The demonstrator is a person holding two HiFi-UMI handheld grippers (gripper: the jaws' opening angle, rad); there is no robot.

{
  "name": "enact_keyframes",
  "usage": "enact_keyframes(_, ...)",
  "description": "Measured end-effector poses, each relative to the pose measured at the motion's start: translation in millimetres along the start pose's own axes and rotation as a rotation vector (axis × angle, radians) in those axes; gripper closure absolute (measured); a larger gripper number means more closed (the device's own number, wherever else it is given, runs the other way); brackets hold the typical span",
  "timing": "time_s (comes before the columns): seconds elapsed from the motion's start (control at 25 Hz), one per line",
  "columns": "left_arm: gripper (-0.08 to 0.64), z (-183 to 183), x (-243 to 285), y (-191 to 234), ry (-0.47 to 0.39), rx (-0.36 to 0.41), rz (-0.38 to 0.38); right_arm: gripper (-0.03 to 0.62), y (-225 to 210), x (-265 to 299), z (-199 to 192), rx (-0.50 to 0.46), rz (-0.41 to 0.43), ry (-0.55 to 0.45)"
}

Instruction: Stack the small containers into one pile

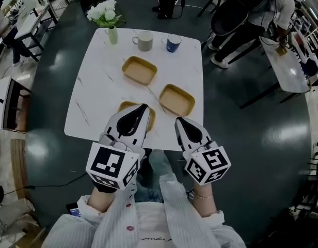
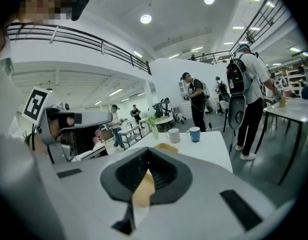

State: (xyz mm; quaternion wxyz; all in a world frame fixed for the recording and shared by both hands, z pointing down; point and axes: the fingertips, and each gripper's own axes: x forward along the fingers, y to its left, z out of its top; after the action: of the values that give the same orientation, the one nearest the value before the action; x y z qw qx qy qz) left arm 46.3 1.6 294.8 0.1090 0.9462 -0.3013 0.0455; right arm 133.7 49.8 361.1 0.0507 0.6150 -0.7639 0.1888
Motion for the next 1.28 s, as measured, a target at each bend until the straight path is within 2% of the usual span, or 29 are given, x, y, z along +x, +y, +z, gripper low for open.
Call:
enact_keyframes(0.24,0.541,22.3,57.4,1.9,-0.035,0.001,0.068,0.58,-51.2,26.8,29.6,-0.042,0.073,0.018)
enact_keyframes(0.48,0.541,33.4,79.4,4.0,-0.055,-0.01,0.182,0.58,-80.6,43.6,48.6,-0.083,0.176,0.041)
enact_keyframes(0.76,0.541,32.4,81.8,-0.2,-0.054,-0.005,0.266,0.58,-90.7,54.5,51.1,-0.102,0.266,0.064)
enact_keyframes(1.28,0.541,19.6,75.8,25.0,-0.021,-0.039,0.343,0.58,-89.9,75.9,43.9,-0.1,0.306,0.117)
